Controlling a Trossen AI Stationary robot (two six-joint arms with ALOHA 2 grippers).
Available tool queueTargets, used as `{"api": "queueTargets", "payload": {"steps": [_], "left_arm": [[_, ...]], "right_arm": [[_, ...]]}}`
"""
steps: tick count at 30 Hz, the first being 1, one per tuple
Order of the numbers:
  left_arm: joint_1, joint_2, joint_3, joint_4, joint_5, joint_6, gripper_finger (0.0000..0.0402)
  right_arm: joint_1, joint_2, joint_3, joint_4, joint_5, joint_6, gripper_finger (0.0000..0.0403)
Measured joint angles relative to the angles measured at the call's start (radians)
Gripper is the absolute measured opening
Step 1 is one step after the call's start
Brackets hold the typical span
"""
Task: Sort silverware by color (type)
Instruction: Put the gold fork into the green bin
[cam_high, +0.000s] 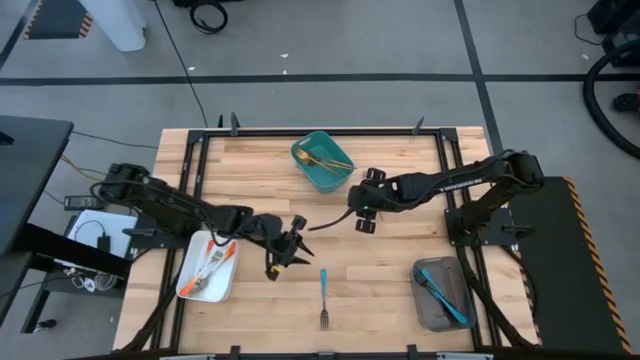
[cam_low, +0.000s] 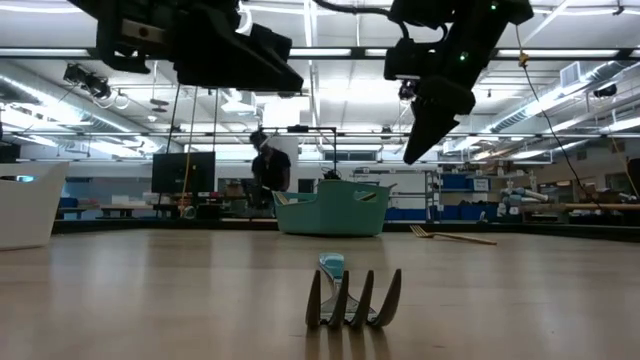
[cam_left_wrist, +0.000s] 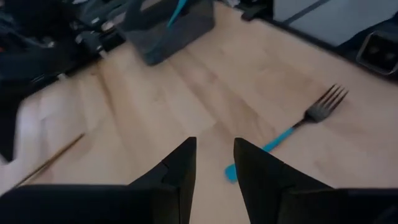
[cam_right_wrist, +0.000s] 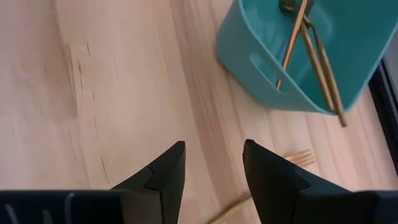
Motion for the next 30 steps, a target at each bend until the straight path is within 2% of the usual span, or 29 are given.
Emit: {"api": "queueTargets", "payload": {"steps": [3, 9, 21, 30], "left_arm": [[0.009, 0.007, 0.003, 0.010, 0.050, -0.015, 0.0116], [0.017, 0.033, 0.004, 0.035, 0.053, -0.025, 0.0116], [0.014, 0.047, 0.004, 0.044, 0.016, -0.002, 0.0116], [0.014, 0.047, 0.004, 0.047, 0.014, -0.002, 0.0116]], "right_arm": [[-0.001, -0.027, -0.017, 0.025, 0.000, -0.007, 0.0167], [-0.024, -0.090, -0.112, 0.134, 0.000, 0.008, 0.0167], [-0.086, -0.102, -0.231, 0.236, 0.122, 0.254, 0.0167], [-0.154, -0.102, -0.358, 0.454, 0.137, 0.332, 0.0167]]}}
